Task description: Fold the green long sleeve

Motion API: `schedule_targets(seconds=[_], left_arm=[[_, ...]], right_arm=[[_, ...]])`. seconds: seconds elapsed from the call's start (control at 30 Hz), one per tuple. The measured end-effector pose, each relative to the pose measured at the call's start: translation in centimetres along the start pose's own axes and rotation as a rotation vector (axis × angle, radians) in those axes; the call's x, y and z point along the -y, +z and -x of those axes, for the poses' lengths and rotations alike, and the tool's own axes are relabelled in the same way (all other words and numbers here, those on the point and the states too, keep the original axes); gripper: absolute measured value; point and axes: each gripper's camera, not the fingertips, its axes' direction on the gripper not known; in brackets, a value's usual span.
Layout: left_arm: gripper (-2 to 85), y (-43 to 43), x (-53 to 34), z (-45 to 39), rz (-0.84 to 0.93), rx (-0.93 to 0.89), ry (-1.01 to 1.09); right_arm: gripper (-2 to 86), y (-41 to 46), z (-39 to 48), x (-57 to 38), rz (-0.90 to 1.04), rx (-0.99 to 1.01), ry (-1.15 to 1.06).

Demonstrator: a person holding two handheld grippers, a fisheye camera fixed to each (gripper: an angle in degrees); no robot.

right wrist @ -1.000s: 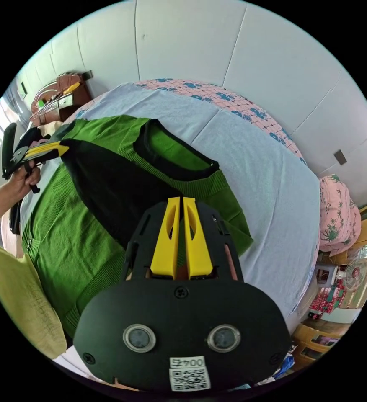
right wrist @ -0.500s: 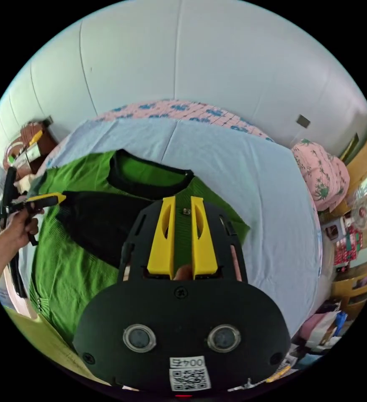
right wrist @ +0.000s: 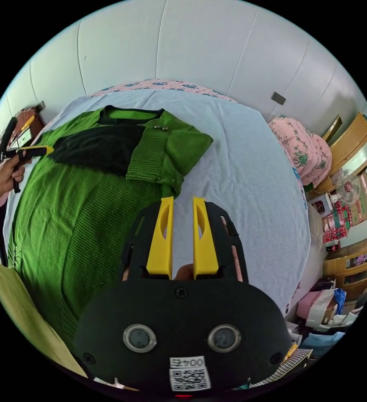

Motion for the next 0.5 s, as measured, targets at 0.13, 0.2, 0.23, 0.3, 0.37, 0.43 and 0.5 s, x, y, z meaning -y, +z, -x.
schedule_targets(seconds=[0.13,0.2,0.23,0.3,0.37,0.43,0.5], left_arm=[[0.4,0.9,-0.2,-0.3,0.017,0.005,-0.011],[0.3,0.9,-0.3,0.0,0.015,-0.016,-0.028],[0.3,0.9,-0.3,0.0,0.015,-0.020,-0.030],[0.4,0.9,-0.3,0.0,0.014,-0.026,-0.027],[0.4,0.9,-0.4,0.0,0.011,-0.033,-0.025],[0.5,1.0,-0.5,0.1,0.008,-0.046,-0.029],[0.9,0.9,-0.5,0.2,0.012,-0.063,-0.032]], right_arm=[[7.1,-0.5,-0.1,1.2,-0.009,0.031,-0.001],[3.7,-0.9,0.6,1.7,-0.008,0.004,-0.057],[2.8,-1.0,0.8,1.7,-0.014,-0.036,-0.070],[2.2,-1.2,1.1,1.2,-0.002,-0.134,-0.122],[2.4,-0.9,0.8,0.3,0.002,-0.156,-0.129],[3.1,-1.2,0.6,-0.6,-0.045,-0.167,-0.140],[4.5,-2.2,-0.1,0.0,0.001,-0.148,-0.139]])
